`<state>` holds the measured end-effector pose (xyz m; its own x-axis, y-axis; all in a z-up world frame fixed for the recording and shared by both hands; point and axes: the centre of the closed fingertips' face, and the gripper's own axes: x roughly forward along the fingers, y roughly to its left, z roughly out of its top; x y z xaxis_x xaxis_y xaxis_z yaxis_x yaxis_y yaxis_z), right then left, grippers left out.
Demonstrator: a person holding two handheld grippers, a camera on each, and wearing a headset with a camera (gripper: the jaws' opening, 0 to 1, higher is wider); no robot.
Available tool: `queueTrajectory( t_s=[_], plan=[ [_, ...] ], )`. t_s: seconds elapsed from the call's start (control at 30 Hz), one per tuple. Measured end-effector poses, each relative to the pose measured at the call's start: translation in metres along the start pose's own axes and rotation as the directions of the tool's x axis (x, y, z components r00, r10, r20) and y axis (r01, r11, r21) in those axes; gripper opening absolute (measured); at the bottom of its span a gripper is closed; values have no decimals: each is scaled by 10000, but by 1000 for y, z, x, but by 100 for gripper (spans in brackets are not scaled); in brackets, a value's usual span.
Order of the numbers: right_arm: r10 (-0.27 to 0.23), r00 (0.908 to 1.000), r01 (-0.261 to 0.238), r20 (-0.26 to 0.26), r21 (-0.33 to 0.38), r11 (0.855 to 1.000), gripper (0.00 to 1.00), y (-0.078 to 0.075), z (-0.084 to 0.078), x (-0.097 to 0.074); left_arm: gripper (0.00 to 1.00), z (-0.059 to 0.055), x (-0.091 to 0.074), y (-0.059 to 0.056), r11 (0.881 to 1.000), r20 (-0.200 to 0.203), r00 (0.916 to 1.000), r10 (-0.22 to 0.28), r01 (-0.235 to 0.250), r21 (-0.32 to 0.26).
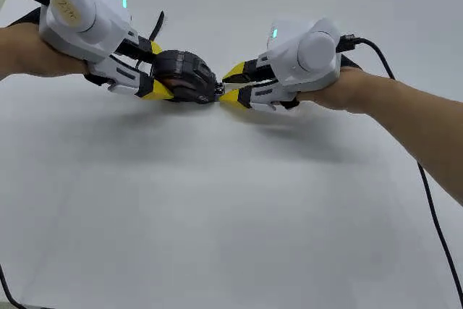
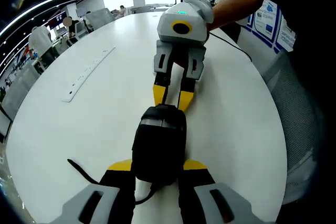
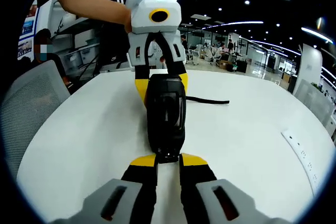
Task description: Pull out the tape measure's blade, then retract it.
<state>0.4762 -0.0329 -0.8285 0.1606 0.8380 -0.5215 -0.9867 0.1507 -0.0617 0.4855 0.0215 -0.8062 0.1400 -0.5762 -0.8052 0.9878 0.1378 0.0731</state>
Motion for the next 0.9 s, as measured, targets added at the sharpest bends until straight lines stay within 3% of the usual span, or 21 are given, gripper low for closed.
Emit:
queueTrajectory(
  t_s=[0.9],
  plan=[
    [161,9998,-159,66,-324,9993,11,0,1,-2,28,-1,1,0,9999,88,9999,-87,88,-109]
  ],
)
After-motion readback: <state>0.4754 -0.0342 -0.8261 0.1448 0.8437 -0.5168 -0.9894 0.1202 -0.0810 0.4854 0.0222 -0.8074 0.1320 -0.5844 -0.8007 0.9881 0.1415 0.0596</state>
